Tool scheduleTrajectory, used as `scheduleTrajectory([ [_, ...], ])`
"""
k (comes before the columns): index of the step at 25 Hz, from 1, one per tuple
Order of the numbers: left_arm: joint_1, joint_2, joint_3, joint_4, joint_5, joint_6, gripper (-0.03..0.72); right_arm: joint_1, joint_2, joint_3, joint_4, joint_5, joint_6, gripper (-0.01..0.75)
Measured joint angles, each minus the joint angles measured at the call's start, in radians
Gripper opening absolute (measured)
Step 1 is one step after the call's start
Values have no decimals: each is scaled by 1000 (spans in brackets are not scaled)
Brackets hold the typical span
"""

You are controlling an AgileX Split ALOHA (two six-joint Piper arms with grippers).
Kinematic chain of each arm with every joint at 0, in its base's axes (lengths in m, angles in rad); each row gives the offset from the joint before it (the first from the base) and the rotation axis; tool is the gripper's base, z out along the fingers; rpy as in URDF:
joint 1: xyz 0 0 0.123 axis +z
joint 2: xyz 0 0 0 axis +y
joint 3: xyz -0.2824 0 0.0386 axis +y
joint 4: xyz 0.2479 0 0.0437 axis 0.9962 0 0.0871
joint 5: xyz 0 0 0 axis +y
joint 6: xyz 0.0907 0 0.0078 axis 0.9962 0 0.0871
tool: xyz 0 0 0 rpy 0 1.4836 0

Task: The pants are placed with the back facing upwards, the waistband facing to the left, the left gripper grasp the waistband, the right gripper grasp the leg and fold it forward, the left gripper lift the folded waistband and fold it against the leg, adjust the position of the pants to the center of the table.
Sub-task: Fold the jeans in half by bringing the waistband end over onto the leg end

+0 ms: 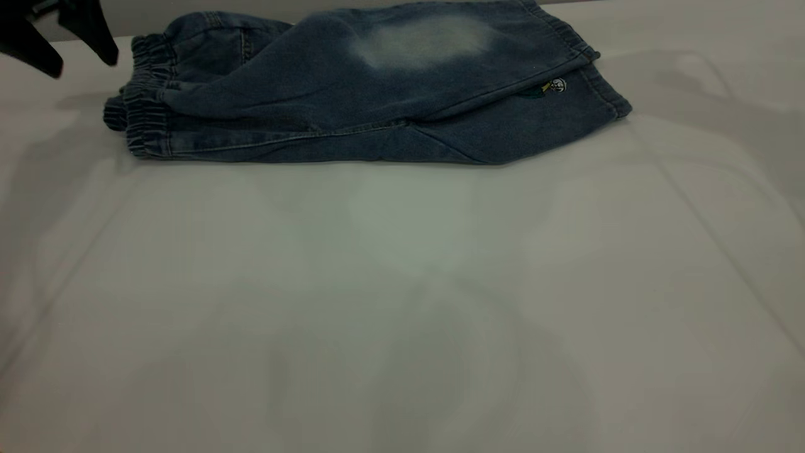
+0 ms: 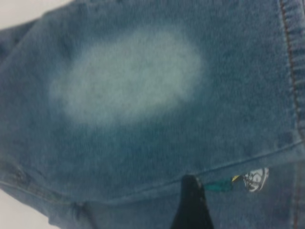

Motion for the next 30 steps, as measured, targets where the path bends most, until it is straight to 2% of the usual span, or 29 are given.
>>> scheduleTrajectory([
  [6,-1,87,0,-12,-83,1,503,27,0,-12,-136,15,82,456],
  [10,-18,110,0,-63,-89,51,503,38,0,-12,-131,20,82,456],
  [19,-29,118,-1,-292,-140,237,503,46,0,-12,-133,22,82,457],
  [26,-29,176,-4,-350,-126,240,502,46,0,-12,-135,28,82,457],
  [30,-29,177,-4,-377,-126,240,440,71,0,-12,-129,25,82,457],
])
